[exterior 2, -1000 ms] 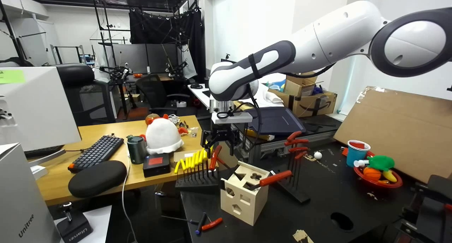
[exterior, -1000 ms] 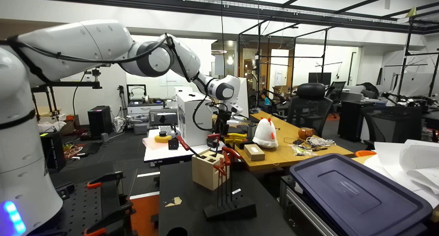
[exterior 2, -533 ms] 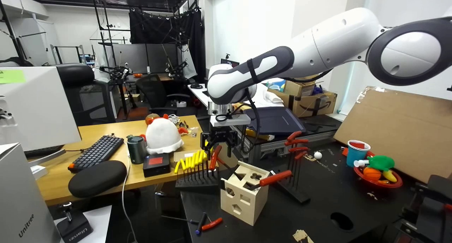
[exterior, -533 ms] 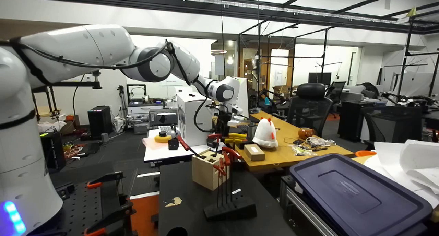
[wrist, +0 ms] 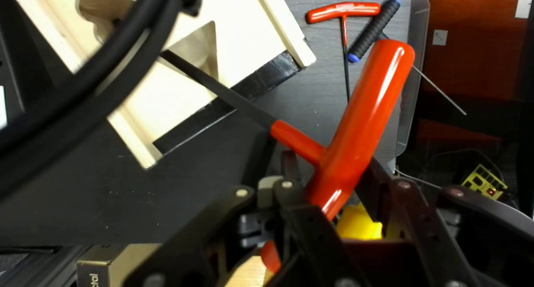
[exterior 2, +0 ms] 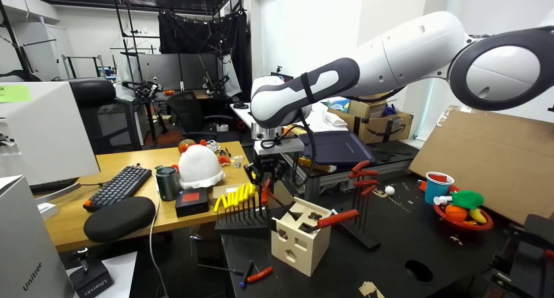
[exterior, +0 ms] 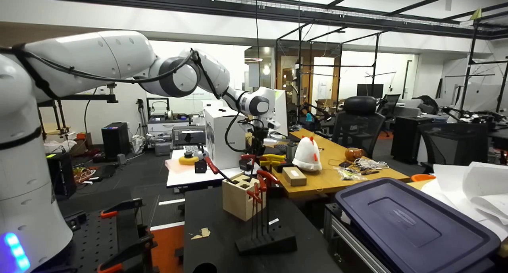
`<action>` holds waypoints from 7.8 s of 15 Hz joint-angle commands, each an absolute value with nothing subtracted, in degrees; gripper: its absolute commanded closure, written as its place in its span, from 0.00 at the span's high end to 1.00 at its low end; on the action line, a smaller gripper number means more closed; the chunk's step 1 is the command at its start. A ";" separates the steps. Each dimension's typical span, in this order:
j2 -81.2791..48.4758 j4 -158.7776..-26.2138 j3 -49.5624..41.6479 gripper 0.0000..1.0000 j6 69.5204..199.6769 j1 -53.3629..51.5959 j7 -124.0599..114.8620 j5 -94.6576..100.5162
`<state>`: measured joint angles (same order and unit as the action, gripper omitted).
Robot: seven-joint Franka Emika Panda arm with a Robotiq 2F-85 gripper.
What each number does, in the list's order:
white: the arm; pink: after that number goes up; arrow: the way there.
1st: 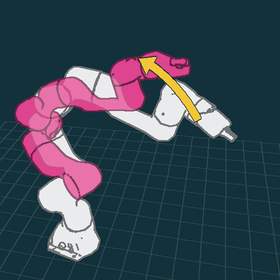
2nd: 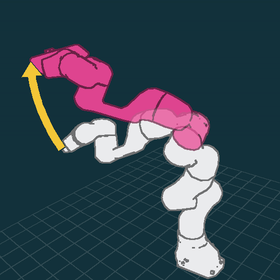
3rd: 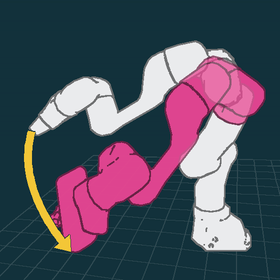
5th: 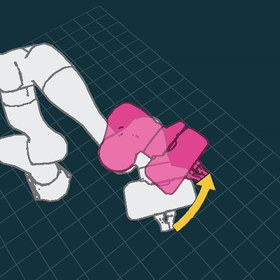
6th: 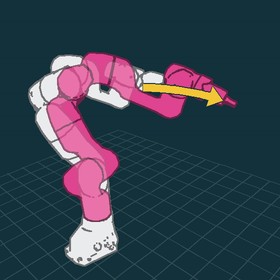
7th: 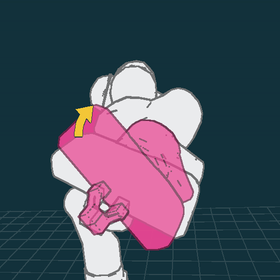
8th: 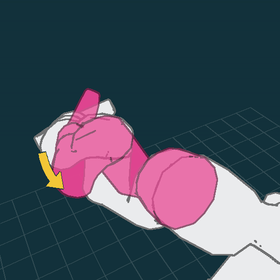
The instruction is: Pick up the orange object and put it on the holder.
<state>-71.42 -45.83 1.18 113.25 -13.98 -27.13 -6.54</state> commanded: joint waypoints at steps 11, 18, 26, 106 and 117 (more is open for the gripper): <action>-67.90 -47.01 -1.78 0.12 111.37 -16.21 -29.44 -5.04; -55.99 -61.54 -2.02 0.12 123.61 -14.30 -30.33 -6.85; -45.85 -79.79 -1.04 0.43 126.26 -12.27 -29.69 -6.75; -63.92 -53.39 -2.32 0.02 106.18 -18.94 -18.57 3.10; -51.76 -79.83 -2.16 0.02 131.61 -16.34 -23.16 0.45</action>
<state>-58.19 -68.88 -2.91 125.14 -16.90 -20.99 0.98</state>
